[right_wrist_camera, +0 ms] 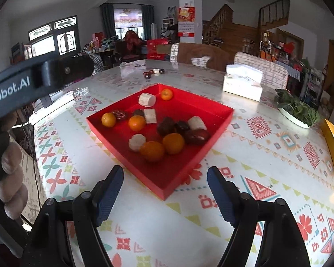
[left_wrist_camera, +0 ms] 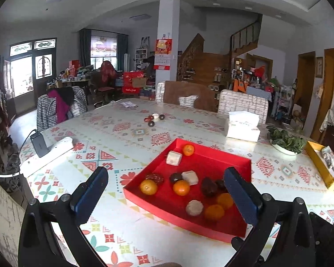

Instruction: Organize fruits

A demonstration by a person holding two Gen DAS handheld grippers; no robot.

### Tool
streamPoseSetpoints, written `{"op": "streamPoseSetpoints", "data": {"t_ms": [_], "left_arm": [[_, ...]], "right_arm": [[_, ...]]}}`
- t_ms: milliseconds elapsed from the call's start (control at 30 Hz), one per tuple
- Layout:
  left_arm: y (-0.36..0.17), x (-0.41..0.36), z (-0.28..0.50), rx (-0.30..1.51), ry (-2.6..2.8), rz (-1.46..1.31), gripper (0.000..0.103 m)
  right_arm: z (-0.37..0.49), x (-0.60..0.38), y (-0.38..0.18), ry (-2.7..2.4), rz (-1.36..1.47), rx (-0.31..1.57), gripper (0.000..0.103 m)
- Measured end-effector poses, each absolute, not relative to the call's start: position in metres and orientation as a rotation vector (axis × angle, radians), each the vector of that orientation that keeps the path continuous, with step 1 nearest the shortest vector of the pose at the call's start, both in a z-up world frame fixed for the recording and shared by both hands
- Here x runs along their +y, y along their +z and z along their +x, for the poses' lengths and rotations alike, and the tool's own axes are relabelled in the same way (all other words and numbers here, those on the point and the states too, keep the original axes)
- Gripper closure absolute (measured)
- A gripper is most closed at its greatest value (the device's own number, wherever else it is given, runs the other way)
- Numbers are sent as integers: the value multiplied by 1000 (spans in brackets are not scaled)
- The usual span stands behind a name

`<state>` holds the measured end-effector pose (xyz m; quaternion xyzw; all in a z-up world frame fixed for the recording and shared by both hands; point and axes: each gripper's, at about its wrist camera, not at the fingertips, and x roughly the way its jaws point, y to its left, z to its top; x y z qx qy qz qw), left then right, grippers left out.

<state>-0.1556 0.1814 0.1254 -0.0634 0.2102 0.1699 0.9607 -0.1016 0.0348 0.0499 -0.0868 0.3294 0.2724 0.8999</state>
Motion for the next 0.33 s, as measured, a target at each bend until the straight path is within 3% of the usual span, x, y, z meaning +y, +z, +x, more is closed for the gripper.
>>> {"op": "streamPoseSetpoints", "data": {"t_ms": [333], "left_arm": [[128, 187, -161, 406, 397, -93, 0]], "right_arm": [[-102, 64, 48, 594, -242, 675, 21]]}}
